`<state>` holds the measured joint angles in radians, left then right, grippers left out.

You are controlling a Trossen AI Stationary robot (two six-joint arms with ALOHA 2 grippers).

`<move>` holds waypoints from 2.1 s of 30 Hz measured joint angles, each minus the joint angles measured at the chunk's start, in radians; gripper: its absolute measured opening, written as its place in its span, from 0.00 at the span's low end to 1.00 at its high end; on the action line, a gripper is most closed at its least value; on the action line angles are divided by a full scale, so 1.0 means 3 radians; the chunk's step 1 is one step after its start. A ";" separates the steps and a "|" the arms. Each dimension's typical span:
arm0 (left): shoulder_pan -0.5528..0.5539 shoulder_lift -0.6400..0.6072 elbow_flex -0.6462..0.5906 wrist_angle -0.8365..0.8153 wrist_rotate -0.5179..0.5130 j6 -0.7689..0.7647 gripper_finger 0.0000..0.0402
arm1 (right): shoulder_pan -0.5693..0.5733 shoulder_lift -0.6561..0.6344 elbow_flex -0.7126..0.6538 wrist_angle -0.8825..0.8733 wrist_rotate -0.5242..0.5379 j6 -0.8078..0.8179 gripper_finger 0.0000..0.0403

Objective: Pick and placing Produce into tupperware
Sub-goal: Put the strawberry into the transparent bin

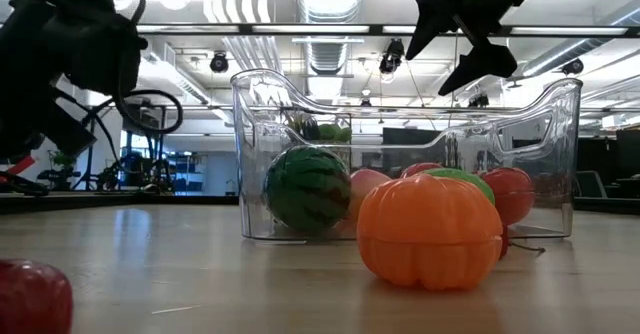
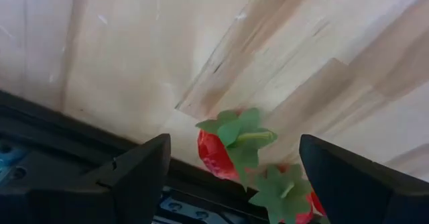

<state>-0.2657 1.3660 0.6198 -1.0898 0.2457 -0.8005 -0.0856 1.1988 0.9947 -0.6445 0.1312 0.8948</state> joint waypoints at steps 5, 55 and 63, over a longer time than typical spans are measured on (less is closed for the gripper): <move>0.0000 0.0230 -0.0017 0.0000 0.0138 -0.0022 0.71 | 0.0000 0.0000 0.0000 0.0000 0.0000 0.0048 0.91; 0.0192 0.0246 0.1699 0.0474 -0.2343 0.1773 0.34 | 0.0173 0.0000 0.0000 -0.0081 0.0008 0.0433 0.91; 0.0363 0.0188 0.1842 0.1658 -0.1798 0.3197 0.34 | 0.0537 -0.0001 0.0000 -0.0944 0.0386 0.1476 0.91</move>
<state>-0.1568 1.4224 1.1725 -0.5925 -0.2936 0.1587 0.0755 1.1984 0.9947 -0.9278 0.2471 1.3377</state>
